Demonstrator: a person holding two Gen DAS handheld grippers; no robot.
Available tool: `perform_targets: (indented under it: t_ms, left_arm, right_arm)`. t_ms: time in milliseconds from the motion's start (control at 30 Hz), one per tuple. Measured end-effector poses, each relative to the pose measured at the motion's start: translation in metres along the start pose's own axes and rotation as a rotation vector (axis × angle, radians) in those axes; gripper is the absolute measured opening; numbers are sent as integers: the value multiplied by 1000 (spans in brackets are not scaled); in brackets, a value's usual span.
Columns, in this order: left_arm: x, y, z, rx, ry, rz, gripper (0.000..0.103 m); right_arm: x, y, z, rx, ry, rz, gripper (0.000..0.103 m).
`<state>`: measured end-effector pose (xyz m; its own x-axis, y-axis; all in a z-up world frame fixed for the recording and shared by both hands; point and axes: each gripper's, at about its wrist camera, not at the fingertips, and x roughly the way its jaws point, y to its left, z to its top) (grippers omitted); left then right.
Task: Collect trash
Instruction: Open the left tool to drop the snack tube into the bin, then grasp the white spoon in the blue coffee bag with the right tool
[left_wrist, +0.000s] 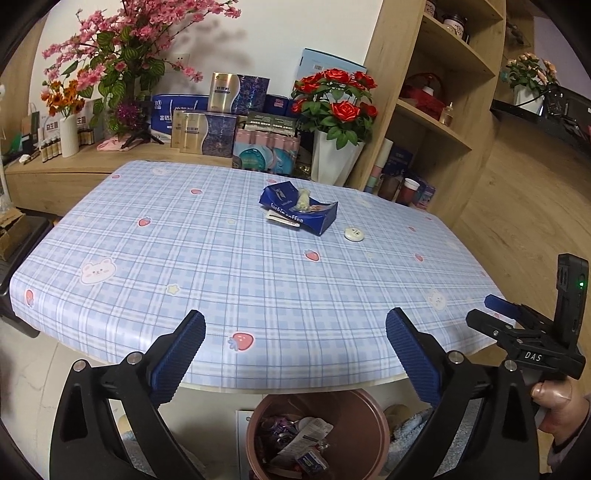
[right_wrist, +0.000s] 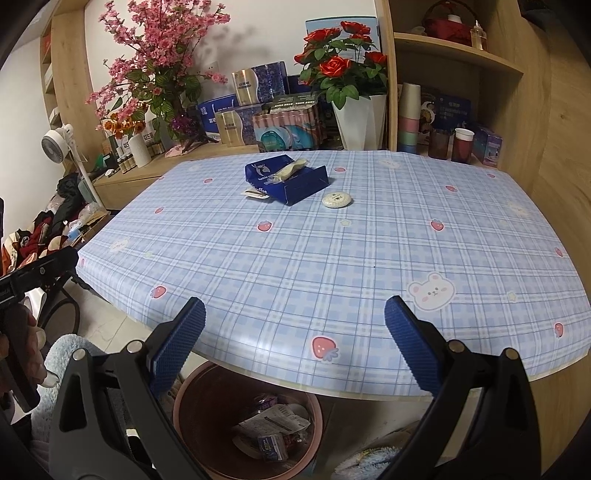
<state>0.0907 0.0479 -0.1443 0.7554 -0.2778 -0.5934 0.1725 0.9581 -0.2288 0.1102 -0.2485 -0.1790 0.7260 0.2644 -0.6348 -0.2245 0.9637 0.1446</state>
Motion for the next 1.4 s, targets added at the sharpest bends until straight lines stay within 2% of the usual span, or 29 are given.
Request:
perform_targets:
  t_ms: [400, 633, 700, 767, 1000, 1100, 1267, 1400]
  left_arm:
    - [23, 8, 15, -2, 22, 11, 96]
    - [53, 21, 44, -9, 30, 1, 96]
    - [66, 24, 57, -9, 32, -7, 96]
    - [80, 28, 69, -10, 34, -14, 95]
    - [138, 42, 111, -7, 61, -29, 78]
    - [162, 50, 122, -9, 75, -27, 70]
    - [196, 62, 132, -29, 115, -36, 59]
    - [215, 70, 136, -50, 135, -55, 52]
  right_arm:
    - [20, -13, 13, 7, 19, -11, 96]
    - [56, -22, 50, -11, 33, 1, 96]
    - [71, -25, 66, -9, 41, 16, 92]
    - [93, -27, 89, -6, 56, 45, 87]
    - [191, -16, 173, -32, 115, 120, 74]
    - [238, -2, 199, -58, 141, 121, 71]
    - [307, 14, 220, -57, 214, 99, 62]
    - [339, 14, 229, 1, 243, 73, 58]
